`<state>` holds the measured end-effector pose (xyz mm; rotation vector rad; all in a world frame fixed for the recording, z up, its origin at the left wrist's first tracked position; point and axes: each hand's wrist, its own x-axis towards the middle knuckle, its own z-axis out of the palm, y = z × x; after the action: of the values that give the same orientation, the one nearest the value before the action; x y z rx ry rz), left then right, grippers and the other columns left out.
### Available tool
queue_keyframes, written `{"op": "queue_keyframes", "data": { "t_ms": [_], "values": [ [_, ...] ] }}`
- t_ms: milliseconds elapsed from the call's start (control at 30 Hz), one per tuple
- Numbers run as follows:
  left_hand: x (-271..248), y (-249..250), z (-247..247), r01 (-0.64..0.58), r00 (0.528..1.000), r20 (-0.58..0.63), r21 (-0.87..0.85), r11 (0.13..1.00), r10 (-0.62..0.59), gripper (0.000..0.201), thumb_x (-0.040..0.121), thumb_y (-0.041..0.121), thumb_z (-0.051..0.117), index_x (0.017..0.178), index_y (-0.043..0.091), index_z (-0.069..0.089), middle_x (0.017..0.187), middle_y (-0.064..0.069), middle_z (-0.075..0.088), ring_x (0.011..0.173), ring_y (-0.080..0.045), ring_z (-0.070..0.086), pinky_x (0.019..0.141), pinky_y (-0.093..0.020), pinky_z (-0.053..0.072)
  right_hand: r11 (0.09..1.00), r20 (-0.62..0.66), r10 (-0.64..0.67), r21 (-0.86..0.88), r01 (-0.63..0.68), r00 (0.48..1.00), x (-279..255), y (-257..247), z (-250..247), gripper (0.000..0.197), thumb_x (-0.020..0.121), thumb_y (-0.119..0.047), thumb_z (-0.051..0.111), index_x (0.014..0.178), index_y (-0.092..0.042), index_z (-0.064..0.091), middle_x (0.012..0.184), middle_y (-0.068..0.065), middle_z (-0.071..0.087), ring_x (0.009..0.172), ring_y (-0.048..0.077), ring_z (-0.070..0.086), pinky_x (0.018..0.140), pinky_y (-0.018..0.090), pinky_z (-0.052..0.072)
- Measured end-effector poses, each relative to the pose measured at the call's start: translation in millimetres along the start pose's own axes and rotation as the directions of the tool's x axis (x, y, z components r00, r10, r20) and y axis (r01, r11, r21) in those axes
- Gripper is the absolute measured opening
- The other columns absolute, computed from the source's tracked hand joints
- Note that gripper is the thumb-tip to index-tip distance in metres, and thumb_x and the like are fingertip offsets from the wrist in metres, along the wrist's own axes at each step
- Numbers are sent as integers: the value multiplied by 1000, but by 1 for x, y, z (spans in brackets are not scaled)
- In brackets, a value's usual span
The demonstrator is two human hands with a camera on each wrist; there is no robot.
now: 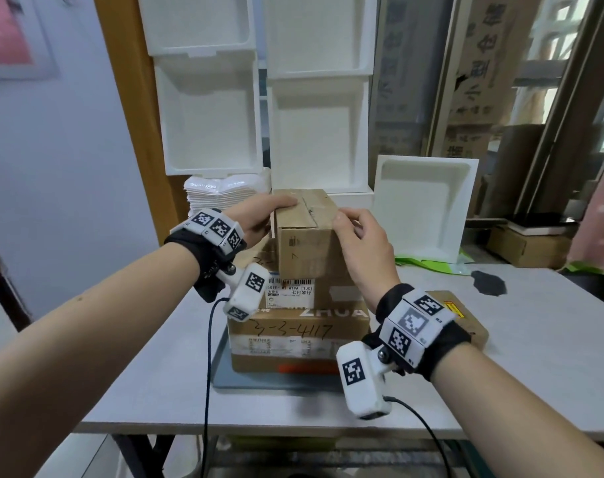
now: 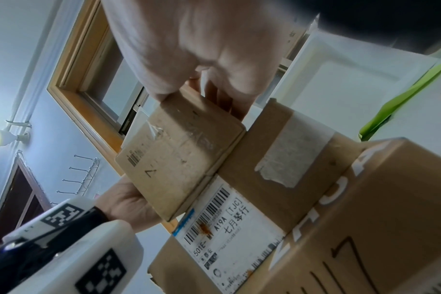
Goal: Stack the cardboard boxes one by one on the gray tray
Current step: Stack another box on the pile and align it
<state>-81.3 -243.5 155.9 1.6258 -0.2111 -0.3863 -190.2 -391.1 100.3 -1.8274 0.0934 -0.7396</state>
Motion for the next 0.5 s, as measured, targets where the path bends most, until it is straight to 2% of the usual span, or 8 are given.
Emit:
{"op": "queue_keyframes", "data": {
  "t_ms": [100, 167, 267, 300, 367, 433, 500],
  "values": [
    [-2, -2, -1, 2, 1000, -25, -14, 1000, -2, 44, 90, 21, 65, 128, 2, 53, 126, -17, 64, 112, -26, 64, 104, -37, 48, 1000, -2, -18, 5, 18, 1000, -3, 0, 0, 32, 100, -39, 46, 125, -24, 58, 120, -12, 63, 115, 8, 56, 102, 32, 45],
    [-3, -3, 0, -10, 999, -35, -18, 1000, 9, 48, 90, 21, 66, 132, 4, 52, 126, -14, 64, 115, -23, 62, 108, -38, 44, 1000, 8, -18, 1, 18, 1000, -2, -1, 0, 32, 101, -39, 44, 126, -25, 57, 116, -14, 61, 114, 7, 55, 100, 29, 44],
    [-5, 0, 0, -42, 996, -75, 7, 999, 42, 49, 88, 22, 68, 132, 7, 53, 121, -3, 63, 116, -15, 55, 115, -32, 32, 1000, 25, -15, -19, 15, 1000, 4, -2, -3, 36, 103, -40, 37, 128, -25, 57, 112, -13, 59, 108, 9, 53, 96, 29, 42],
    [-6, 1, -1, -51, 996, -73, 8, 999, 51, 46, 88, 24, 68, 130, 8, 55, 118, 0, 63, 116, -13, 53, 116, -31, 29, 1000, 24, -6, -25, 6, 1000, 7, -1, -4, 37, 103, -41, 34, 127, -25, 58, 112, -11, 60, 108, 12, 54, 97, 31, 43],
    [-8, 3, -4, -66, 996, -54, -34, 997, 64, 46, 90, 32, 65, 130, 10, 55, 114, 3, 64, 113, -9, 53, 111, -28, 34, 999, 12, 32, -25, -31, 999, 15, 1, -5, 43, 103, -45, 28, 124, -23, 58, 118, -4, 63, 112, 19, 56, 102, 39, 43],
    [-11, 4, -10, -81, 996, -58, -105, 991, 75, 56, 90, 42, 62, 135, 11, 52, 123, 2, 63, 115, -9, 55, 104, -25, 40, 997, 16, 82, 9, -82, 997, 24, 0, -5, 52, 100, -51, 24, 125, -22, 58, 123, 1, 63, 116, 22, 56, 105, 45, 42],
    [-15, 3, -15, -95, 994, -58, -148, 984, 87, 60, 91, 47, 59, 138, 12, 49, 130, 1, 60, 120, -10, 55, 109, -27, 38, 992, 20, 106, 60, -107, 994, 33, -4, -6, 53, 99, -51, 24, 121, -18, 59, 121, 4, 64, 115, 23, 57, 105, 48, 43]
  ]
}}
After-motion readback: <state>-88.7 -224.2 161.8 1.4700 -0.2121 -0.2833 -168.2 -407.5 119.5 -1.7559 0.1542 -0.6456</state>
